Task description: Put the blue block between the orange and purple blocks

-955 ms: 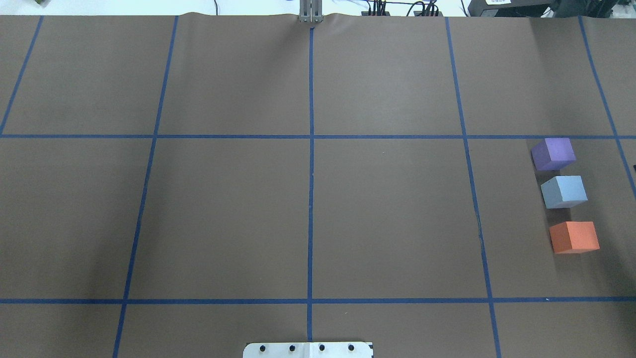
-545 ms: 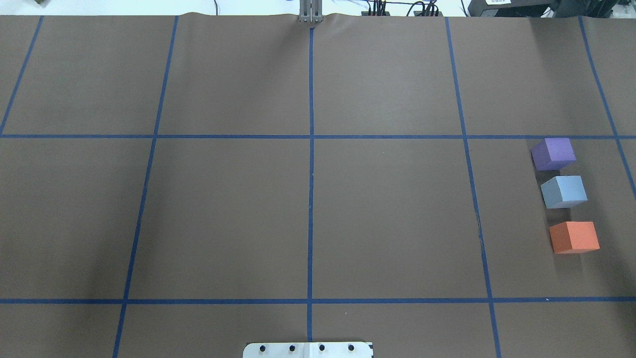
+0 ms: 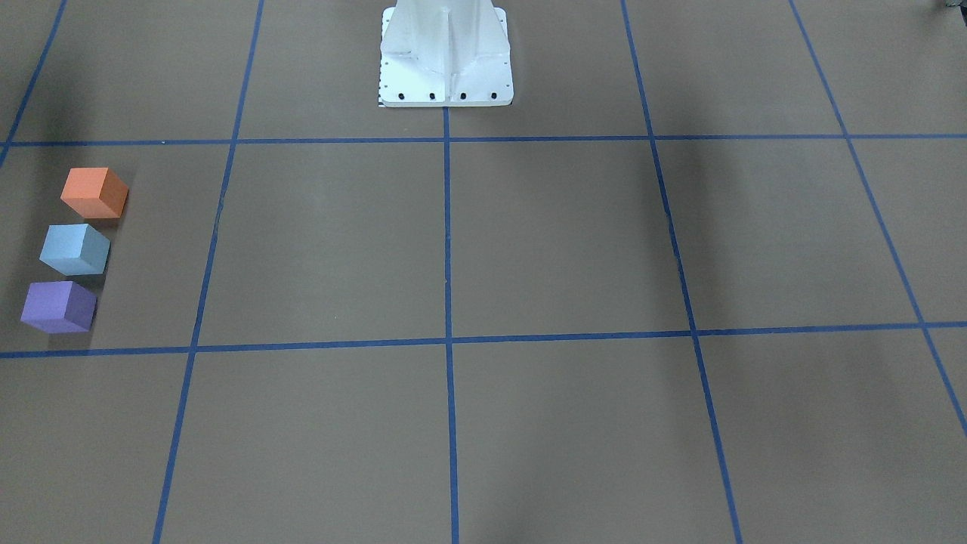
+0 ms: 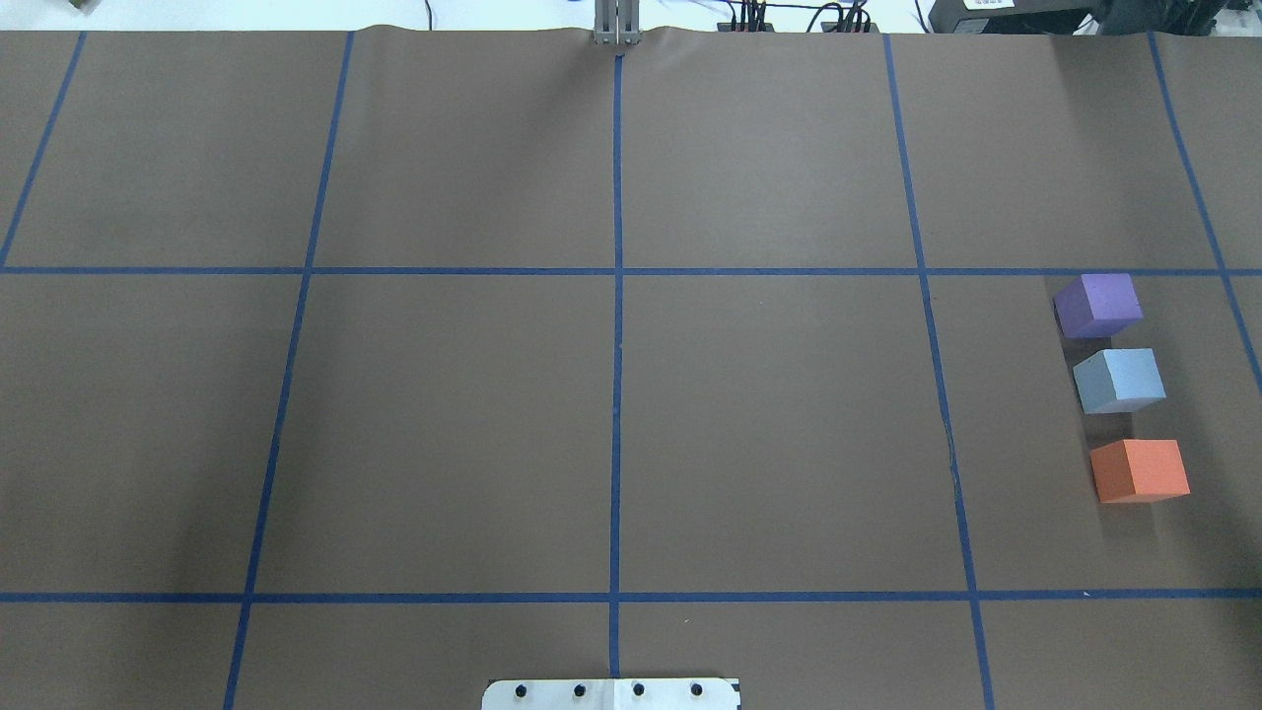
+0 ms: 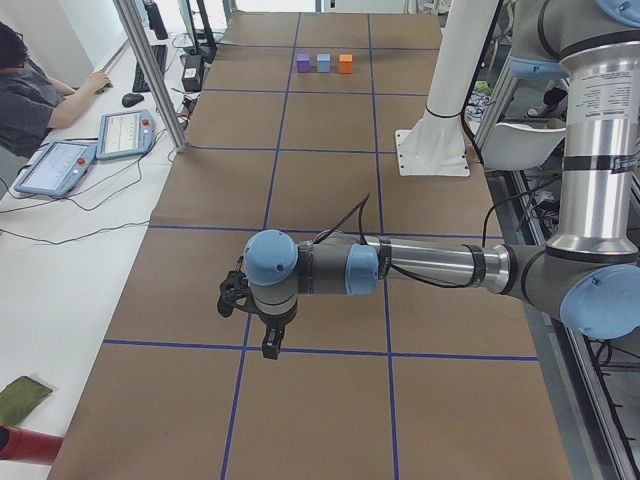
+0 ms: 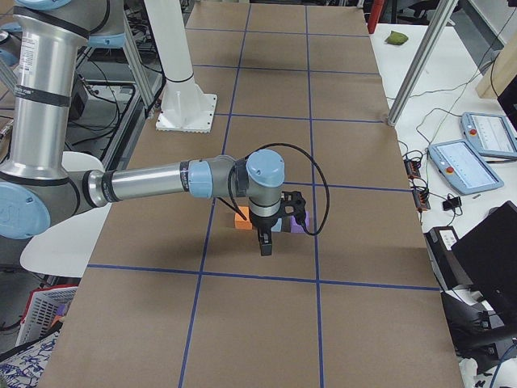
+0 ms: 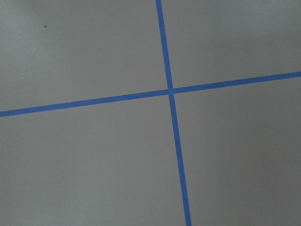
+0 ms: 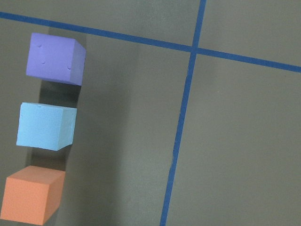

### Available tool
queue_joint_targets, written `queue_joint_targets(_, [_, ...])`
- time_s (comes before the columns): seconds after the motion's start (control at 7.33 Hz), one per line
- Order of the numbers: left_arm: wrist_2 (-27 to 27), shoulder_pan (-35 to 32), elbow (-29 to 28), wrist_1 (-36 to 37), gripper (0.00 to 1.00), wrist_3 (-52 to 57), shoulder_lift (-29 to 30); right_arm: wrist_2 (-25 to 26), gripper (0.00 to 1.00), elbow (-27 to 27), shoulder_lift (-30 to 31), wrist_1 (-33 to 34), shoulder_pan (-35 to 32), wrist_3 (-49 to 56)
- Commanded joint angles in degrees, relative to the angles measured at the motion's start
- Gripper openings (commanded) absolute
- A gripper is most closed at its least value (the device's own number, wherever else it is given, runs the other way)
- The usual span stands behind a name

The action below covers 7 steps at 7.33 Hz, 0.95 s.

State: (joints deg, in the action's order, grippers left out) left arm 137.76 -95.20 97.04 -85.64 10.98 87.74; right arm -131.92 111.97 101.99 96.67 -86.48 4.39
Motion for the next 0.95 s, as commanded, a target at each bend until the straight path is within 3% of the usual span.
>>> queue_joint_targets(0.0, [0.7, 0.0, 0.0, -1.0, 1.0, 0.0, 0.0, 0.1, 1.0, 0.1, 0.0, 0.0, 0.0, -0.1])
queue_joint_targets(0.82, [0.9, -0.1, 0.8, -3.2, 1.0, 0.1, -0.3, 0.1, 1.0, -0.1, 0.1, 0.0, 0.0, 0.0])
